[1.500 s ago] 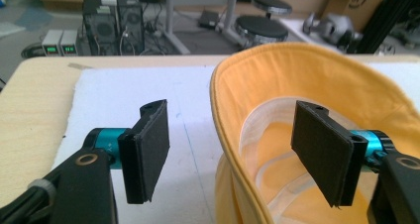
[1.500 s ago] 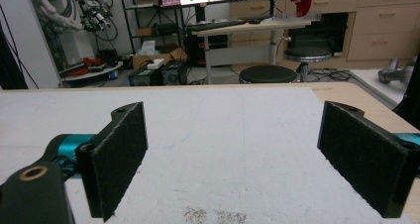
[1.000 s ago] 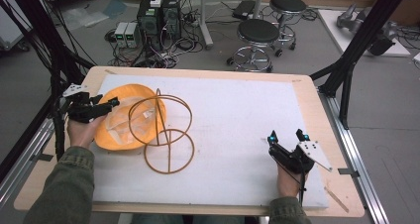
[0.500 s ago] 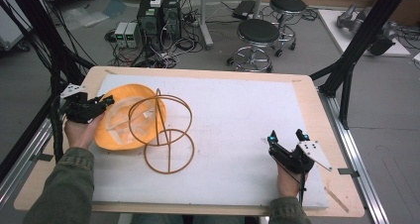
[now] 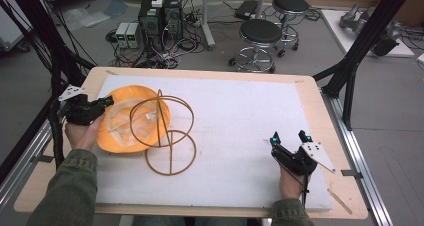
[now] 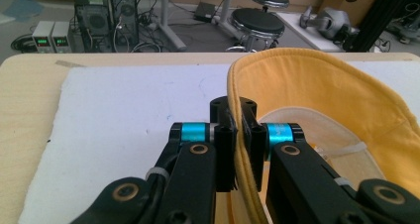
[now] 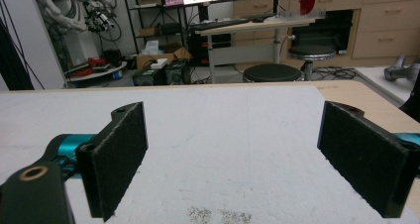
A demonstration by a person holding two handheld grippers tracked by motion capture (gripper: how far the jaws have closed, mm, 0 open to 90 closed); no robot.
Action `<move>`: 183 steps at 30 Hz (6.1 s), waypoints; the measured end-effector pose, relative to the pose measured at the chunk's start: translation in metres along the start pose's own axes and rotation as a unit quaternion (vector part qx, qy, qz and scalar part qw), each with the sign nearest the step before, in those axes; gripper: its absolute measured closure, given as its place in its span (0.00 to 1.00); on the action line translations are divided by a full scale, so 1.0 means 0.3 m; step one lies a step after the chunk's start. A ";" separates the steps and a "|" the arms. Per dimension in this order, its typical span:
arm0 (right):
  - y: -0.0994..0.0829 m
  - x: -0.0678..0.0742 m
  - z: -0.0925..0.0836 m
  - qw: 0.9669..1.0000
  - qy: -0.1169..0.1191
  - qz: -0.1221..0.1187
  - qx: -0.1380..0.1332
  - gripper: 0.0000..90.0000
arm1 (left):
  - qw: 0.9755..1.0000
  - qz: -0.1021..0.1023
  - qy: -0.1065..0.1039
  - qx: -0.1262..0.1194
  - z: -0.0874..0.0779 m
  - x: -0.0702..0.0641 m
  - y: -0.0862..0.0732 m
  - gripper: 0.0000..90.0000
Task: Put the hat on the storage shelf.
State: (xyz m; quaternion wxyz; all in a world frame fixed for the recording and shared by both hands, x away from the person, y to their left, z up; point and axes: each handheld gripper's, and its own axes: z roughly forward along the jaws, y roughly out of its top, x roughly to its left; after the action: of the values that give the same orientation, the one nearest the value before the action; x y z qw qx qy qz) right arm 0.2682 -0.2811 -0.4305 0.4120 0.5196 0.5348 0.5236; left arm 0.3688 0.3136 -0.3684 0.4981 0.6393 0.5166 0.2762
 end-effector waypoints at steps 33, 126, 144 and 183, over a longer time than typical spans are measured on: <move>0.004 0.004 -0.007 1.000 0.007 0.020 -0.013 0.12 | 0.967 0.017 -0.044 -0.250 -0.139 -0.078 0.082 0.97; 0.005 0.002 -0.005 1.000 0.003 0.013 -0.019 0.12 | 0.873 0.223 -0.297 -0.316 -0.287 -0.589 0.266 0.97; 0.006 0.002 -0.008 1.000 -0.001 0.017 -0.022 0.12 | 0.851 0.337 -0.317 -0.249 -0.283 -0.703 0.196 0.96; 0.008 -0.001 -0.013 0.999 -0.005 0.019 -0.025 0.12 | 0.817 0.467 -0.312 -0.128 -0.268 -0.752 0.072 0.84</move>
State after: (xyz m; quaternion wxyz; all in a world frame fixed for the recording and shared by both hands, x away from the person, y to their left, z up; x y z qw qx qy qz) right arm 0.2647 -0.2822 -0.4276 0.4181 0.5217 0.5093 0.5419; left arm 0.2365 0.1313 -0.2839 0.5216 0.7860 -0.0671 0.3250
